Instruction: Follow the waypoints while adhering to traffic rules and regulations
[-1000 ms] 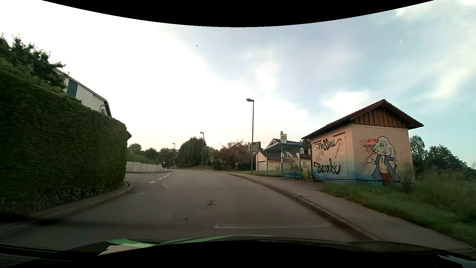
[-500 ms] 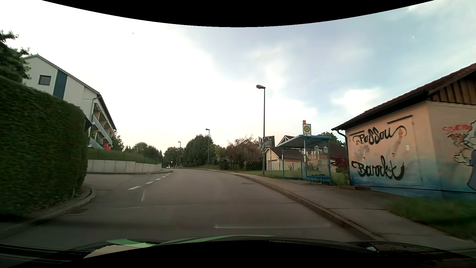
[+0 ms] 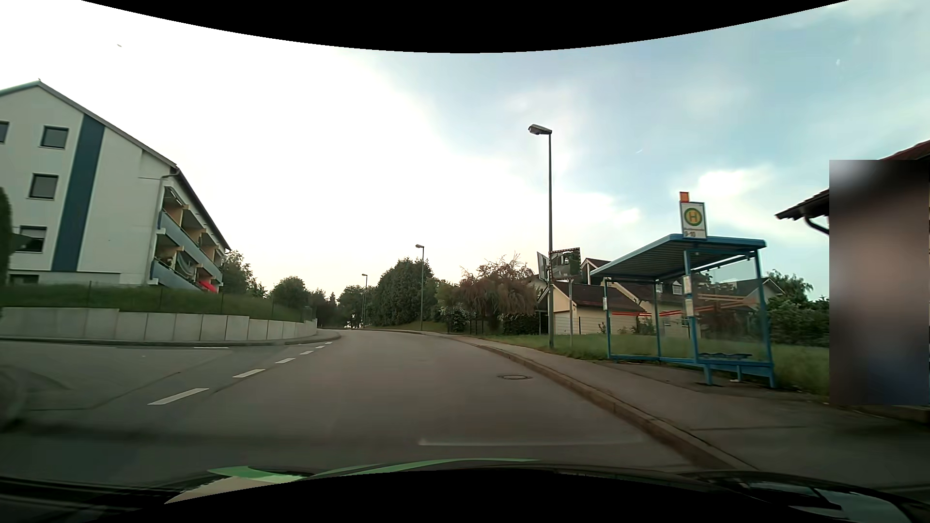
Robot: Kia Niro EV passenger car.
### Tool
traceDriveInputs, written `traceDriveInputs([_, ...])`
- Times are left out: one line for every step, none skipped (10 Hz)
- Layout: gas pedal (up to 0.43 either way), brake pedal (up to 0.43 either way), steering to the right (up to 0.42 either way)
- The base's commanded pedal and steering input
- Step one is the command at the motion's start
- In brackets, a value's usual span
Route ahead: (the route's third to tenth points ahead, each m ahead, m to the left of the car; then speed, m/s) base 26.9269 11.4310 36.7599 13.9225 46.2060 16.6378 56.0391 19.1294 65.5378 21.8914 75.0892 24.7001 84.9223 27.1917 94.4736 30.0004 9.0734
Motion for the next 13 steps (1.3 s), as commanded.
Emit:
traceDriveInputs([0.441, 0.000, -0.057])
traceDriveInputs([0.429, 0.000, -0.057])
traceDriveInputs([0.429, 0.000, -0.057])
traceDriveInputs([0.421, 0.000, -0.057])
traceDriveInputs([0.421, 0.000, -0.057])
traceDriveInputs([0.421, 0.000, -0.057])
traceDriveInputs([0.398, 0.000, -0.056])
traceDriveInputs([0.398, 0.000, -0.055])
traceDriveInputs([0.390, 0.000, -0.055])
traceDriveInputs([0.378, 0.000, -0.055])
traceDriveInputs([0.370, 0.000, -0.055])
traceDriveInputs([0.370, 0.000, -0.054])
traceDriveInputs([0.370, 0.000, -0.054])
